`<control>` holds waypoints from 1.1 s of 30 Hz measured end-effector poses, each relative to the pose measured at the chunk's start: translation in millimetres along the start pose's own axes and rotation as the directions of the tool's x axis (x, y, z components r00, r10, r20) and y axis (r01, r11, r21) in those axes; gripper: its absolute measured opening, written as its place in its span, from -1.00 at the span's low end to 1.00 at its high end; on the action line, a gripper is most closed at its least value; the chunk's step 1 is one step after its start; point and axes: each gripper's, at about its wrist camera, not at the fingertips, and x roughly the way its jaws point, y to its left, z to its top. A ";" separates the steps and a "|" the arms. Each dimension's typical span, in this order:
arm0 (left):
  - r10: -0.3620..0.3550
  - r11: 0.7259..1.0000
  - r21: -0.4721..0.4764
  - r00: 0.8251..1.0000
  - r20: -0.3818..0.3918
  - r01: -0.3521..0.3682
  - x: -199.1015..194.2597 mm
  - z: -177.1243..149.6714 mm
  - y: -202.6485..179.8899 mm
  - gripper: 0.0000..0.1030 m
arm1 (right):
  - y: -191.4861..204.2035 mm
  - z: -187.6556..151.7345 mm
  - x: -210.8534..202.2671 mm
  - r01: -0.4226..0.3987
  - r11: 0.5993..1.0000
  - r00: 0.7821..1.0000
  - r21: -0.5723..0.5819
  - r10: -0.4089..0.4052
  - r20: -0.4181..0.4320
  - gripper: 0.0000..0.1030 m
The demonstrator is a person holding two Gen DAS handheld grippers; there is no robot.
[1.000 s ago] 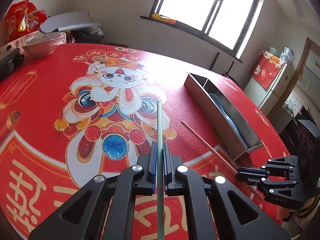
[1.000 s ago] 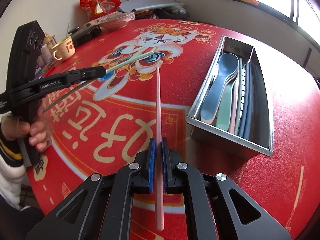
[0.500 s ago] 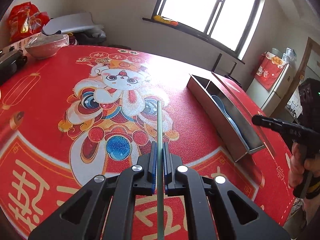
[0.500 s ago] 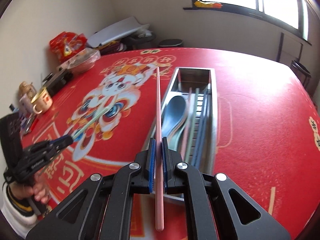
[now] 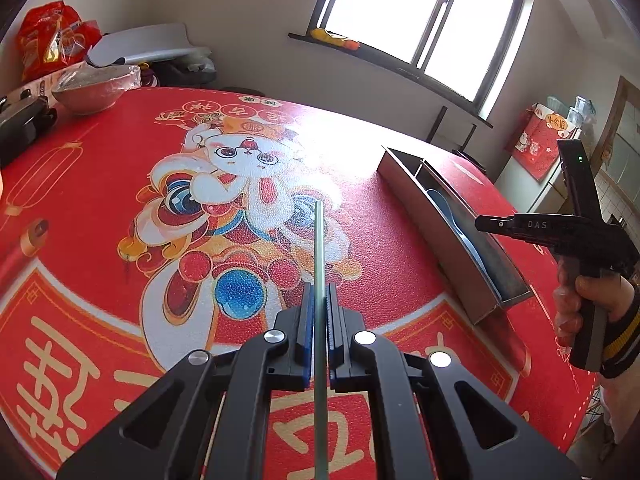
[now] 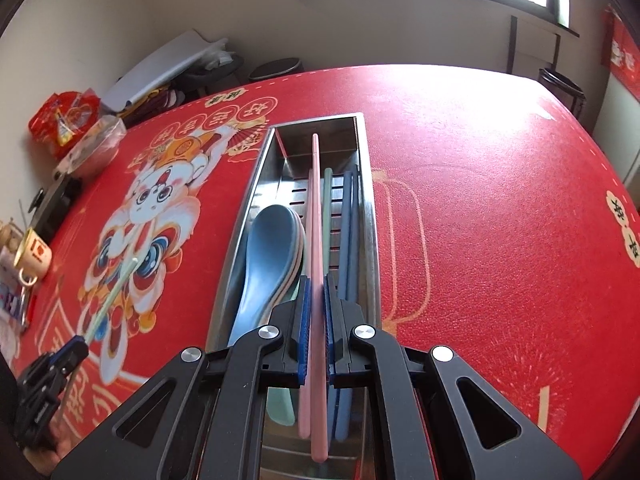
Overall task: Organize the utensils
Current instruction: 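Lower the pink chopstick into the tray and open the right tool while the left tool lifts the green chopstick, then lower the green chopstick into the tray and open the left tool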
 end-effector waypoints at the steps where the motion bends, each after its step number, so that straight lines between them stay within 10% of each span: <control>1: 0.000 1.000 0.000 1.000 0.001 0.000 0.0 0.0 0.1 -0.89 | 0.7 -0.3 1.2 0.005 1.000 1.000 -0.001 -0.005 -0.003 -0.88; 21: 0.014 1.000 0.014 1.000 0.014 -0.014 -0.9 -1.0 -2.8 -0.89 | -8.2 -20.4 -30.0 0.014 0.997 0.990 -0.070 -0.004 0.141 -0.80; 25: 0.027 0.999 0.021 0.999 0.028 -0.028 -4.0 -0.9 -4.5 -0.89 | -20.4 -30.1 -40.9 0.008 0.997 0.977 -0.075 0.008 0.211 0.08; 33: 0.050 0.999 0.003 0.998 0.035 -0.050 -4.4 4.2 -5.8 -0.89 | -39.1 -37.5 -48.6 -0.052 0.992 0.965 -0.114 0.079 0.251 0.34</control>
